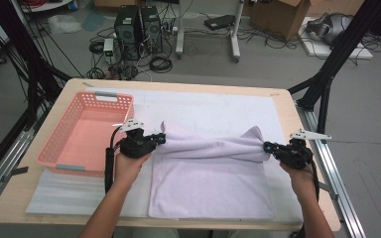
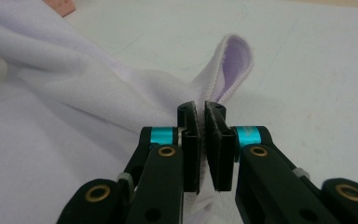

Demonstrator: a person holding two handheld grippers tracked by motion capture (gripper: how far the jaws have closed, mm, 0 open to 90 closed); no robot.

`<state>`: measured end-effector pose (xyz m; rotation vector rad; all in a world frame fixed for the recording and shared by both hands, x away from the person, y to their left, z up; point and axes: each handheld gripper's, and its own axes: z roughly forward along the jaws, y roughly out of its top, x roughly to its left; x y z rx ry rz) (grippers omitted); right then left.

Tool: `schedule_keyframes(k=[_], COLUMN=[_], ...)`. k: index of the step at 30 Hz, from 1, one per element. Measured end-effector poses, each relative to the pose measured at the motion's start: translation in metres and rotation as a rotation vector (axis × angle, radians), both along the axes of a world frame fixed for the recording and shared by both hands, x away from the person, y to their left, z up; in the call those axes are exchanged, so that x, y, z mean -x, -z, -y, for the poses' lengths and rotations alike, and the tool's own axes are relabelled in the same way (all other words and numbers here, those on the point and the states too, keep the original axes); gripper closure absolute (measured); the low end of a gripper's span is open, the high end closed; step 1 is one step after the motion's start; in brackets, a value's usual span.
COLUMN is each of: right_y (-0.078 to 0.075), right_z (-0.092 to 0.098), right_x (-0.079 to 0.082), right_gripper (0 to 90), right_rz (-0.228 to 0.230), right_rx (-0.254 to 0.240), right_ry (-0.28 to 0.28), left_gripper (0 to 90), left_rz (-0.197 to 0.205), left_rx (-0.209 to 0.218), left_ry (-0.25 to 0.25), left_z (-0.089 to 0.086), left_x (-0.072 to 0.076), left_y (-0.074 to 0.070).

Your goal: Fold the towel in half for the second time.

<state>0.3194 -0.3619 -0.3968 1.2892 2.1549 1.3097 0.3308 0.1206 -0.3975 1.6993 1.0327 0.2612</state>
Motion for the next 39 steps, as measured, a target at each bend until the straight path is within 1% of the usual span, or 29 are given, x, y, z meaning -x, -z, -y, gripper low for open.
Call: schedule_keyframes(k=[1,2,3,7,11,12,16,18,19,20,21,22,23,24,25,26,27,28,30,31,32,34,35,36,37,39], right_y=[0.001,0.002,0.004,0.01,0.015,0.016,0.023,0.026,0.027,0.028,0.027,0.027,0.025,0.023,0.021,0.018,0.015,0.013,0.009,0.008,0.008,0.01,0.011,0.014,0.017,0.023], right_z=[0.0,0.001,0.001,0.002,0.004,0.003,0.003,0.003,0.002,0.003,0.002,0.002,0.002,0.002,0.002,0.003,0.003,0.002,-0.002,-0.004,-0.006,-0.012,-0.015,-0.017,-0.019,-0.022], right_x=[0.004,0.007,0.01,0.022,0.031,0.034,0.04,0.041,0.041,0.04,0.039,0.037,0.035,0.033,0.03,0.026,0.023,0.018,0.01,0.005,0.0,-0.01,-0.015,-0.02,-0.025,-0.034], right_gripper=[85.1,85.1,85.1,85.1,85.1,85.1,85.1,84.9,84.4,82.2,78.4,71.5,65.9,61.4,59.8,56.6,54.4,54.1,52.3,52.0,51.8,49.5,48.6,48.3,47.9,48.1], right_rz=[-0.005,-0.005,-0.009,-0.023,-0.034,-0.042,-0.06,-0.066,-0.074,-0.076,-0.085,-0.094,-0.106,-0.101,-0.1,-0.097,-0.099,-0.102,-0.112,-0.108,-0.115,-0.137,-0.147,-0.157,-0.168,-0.201], right_rx=[-0.004,-0.001,-0.002,-0.002,0.001,-0.001,0.021,0.027,0.021,0.02,0.013,0.004,-0.003,0.005,0.005,-0.001,-0.005,-0.004,0.012,0.029,0.041,0.067,0.092,0.117,0.135,0.158], right_ry=[-0.002,-0.007,-0.007,-0.015,-0.021,-0.02,-0.027,-0.03,-0.023,-0.022,-0.014,-0.004,0.009,0.021,0.035,0.039,0.052,0.057,0.071,0.073,0.075,0.086,0.09,0.094,0.1,0.106], left_gripper=[85.2,85.2,85.2,85.2,85.2,85.2,85.0,84.1,82.3,76.9,68.7,60.6,55.2,52.2,50.1,47.9,46.3,45.5,43.8,43.0,42.5,41.9,41.9,42.0,42.1,43.7], left_rz=[-0.001,-0.002,-0.003,-0.013,-0.035,-0.043,-0.072,-0.072,-0.073,-0.067,-0.068,-0.067,-0.062,-0.051,-0.038,-0.032,-0.038,-0.048,-0.049,-0.054,-0.069,-0.087,-0.102,-0.109,-0.118,-0.151], left_rx=[0.003,-0.007,-0.002,-0.016,-0.025,-0.028,-0.041,-0.056,-0.052,-0.046,-0.043,-0.041,-0.046,-0.054,-0.068,-0.072,-0.066,-0.063,-0.094,-0.107,-0.127,-0.158,-0.166,-0.177,-0.189,-0.204], left_ry=[0.002,0.006,0.008,0.024,0.019,0.018,0.023,0.015,0.009,0.006,0.0,-0.003,-0.004,-0.01,-0.015,-0.022,-0.033,-0.036,-0.042,-0.053,-0.061,-0.075,-0.083,-0.092,-0.094,-0.093], left_z=[-0.001,-0.001,-0.002,-0.004,-0.008,-0.008,-0.008,-0.007,-0.006,-0.006,-0.005,-0.004,-0.003,-0.001,0.0,0.002,0.003,0.004,0.008,0.008,0.009,0.011,0.011,0.011,0.01,0.011], left_x=[0.004,0.008,0.012,0.026,0.036,0.037,0.041,0.041,0.039,0.038,0.035,0.033,0.03,0.028,0.025,0.021,0.017,0.014,0.006,0.003,-0.001,-0.007,-0.01,-0.012,-0.015,-0.018], left_y=[0.001,0.002,0.003,0.009,0.018,0.021,0.029,0.029,0.028,0.027,0.026,0.024,0.022,0.02,0.018,0.016,0.016,0.016,0.017,0.02,0.022,0.028,0.03,0.033,0.035,0.04])
